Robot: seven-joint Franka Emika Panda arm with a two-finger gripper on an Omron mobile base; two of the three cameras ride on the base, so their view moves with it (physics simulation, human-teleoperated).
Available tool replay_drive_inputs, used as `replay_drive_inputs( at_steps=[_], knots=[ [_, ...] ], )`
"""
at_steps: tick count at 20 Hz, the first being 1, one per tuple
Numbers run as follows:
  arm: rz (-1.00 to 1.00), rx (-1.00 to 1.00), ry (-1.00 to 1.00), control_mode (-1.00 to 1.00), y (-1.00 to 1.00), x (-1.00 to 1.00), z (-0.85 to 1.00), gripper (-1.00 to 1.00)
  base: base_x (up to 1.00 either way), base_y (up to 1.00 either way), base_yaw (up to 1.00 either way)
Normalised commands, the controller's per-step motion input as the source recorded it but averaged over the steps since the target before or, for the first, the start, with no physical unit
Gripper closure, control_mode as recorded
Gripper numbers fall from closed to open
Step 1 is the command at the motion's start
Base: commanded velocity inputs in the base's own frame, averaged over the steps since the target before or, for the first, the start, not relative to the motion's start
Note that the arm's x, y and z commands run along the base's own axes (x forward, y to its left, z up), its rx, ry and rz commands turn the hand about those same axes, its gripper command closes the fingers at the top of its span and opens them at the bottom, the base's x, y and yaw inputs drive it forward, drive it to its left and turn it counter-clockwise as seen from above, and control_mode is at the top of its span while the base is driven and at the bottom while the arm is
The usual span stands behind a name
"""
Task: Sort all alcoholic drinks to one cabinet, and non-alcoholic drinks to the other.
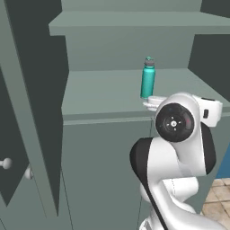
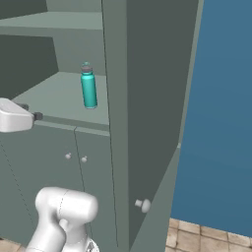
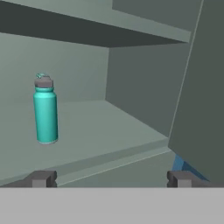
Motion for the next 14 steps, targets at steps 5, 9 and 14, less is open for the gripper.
replay_drive_inputs(
  at_steps=[5, 9, 14],
  knots=[
    [0.00, 0.00, 0.00, -1.00, 0.00, 0.00, 0.00, -1.00, 0.00, 0.00, 0.00],
    [0.00, 0.00, 0.00, 1.00, 0.00, 0.00, 0.00, -1.00, -0.25, -0.02, -0.04],
    [0.00, 0.00, 0.00, 1.00, 0.00, 0.00, 0.00, -1.00, -0.86, -0.09, -0.23]
  ],
)
